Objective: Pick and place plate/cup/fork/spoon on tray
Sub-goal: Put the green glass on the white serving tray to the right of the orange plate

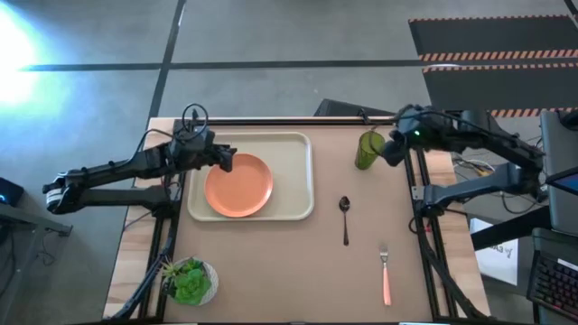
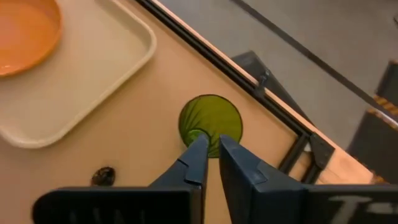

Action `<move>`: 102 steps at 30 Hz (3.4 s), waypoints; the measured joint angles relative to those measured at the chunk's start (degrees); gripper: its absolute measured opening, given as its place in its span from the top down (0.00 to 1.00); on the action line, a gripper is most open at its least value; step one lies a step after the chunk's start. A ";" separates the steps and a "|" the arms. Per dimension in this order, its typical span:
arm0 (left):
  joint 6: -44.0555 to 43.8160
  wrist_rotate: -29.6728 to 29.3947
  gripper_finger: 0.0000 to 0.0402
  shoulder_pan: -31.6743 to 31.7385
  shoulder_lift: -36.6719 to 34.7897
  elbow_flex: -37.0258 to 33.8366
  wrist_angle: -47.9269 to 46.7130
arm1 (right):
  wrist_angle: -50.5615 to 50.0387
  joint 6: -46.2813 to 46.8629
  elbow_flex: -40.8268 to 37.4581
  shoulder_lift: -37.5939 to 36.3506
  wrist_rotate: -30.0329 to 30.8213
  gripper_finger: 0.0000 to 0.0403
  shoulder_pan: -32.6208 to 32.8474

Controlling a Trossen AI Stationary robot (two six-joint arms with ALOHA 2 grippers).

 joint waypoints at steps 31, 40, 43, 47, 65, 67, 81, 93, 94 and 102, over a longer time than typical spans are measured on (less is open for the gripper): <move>1.44 5.55 0.65 0.00 -6.11 0.42 -0.09 | 3.33 -24.54 1.83 22.07 -27.85 0.62 -37.11; 1.30 5.74 0.65 0.00 -5.52 0.40 -0.07 | 2.04 -30.04 1.77 28.42 -30.82 0.62 -38.53; 0.15 5.76 0.65 0.02 -5.59 0.40 -0.09 | -1.20 -31.81 1.77 29.20 -31.77 0.62 -38.55; -0.13 5.76 0.65 0.02 -5.62 0.40 -0.07 | -3.79 -34.48 1.73 28.64 -32.16 0.64 -38.55; -0.12 5.79 0.65 0.02 -5.61 0.40 0.00 | -3.70 -40.57 -0.25 25.90 -36.17 0.64 -39.60; -0.13 5.79 0.65 0.02 -5.61 0.40 0.00 | -3.30 -41.16 -1.54 25.90 -36.20 0.64 -39.60; -1.68 6.57 0.65 0.00 -5.52 0.39 0.20 | 3.17 -44.54 -11.19 25.90 -36.16 0.67 -40.34; -1.64 6.55 0.65 0.00 -5.52 0.18 0.15 | 3.67 -44.77 -10.04 25.81 -36.17 0.67 -40.34; -1.64 6.53 0.65 0.00 -5.52 0.04 0.13 | 3.74 -44.60 -9.88 25.81 -36.17 0.67 -40.34; -1.64 6.51 0.65 0.02 -5.11 -0.76 -0.04 | 3.72 -42.62 -9.64 25.79 -37.86 0.68 -40.34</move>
